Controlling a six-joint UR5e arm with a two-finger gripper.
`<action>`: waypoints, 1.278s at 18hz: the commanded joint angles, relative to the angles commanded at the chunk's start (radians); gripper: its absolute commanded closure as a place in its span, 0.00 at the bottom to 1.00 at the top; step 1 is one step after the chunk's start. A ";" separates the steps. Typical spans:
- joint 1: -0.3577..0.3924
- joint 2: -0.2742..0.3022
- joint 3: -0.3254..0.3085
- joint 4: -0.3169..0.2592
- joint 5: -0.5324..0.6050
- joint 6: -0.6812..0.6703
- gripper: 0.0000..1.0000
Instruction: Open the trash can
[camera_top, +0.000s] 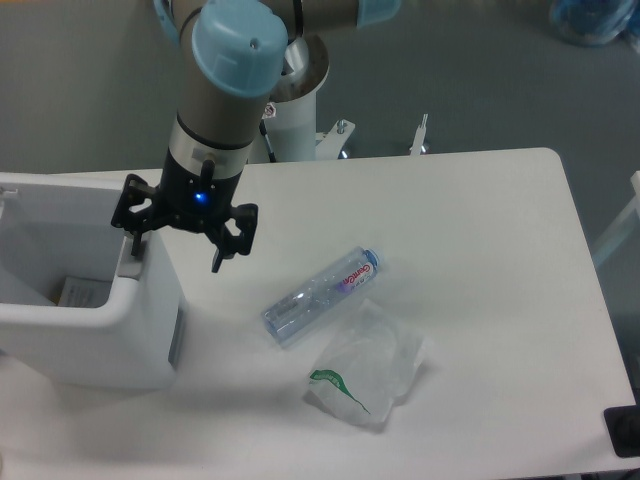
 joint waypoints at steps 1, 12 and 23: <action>0.014 0.002 0.012 0.000 0.002 0.002 0.00; 0.239 -0.048 0.049 0.097 0.101 0.195 0.00; 0.385 -0.159 0.051 0.114 0.234 0.510 0.00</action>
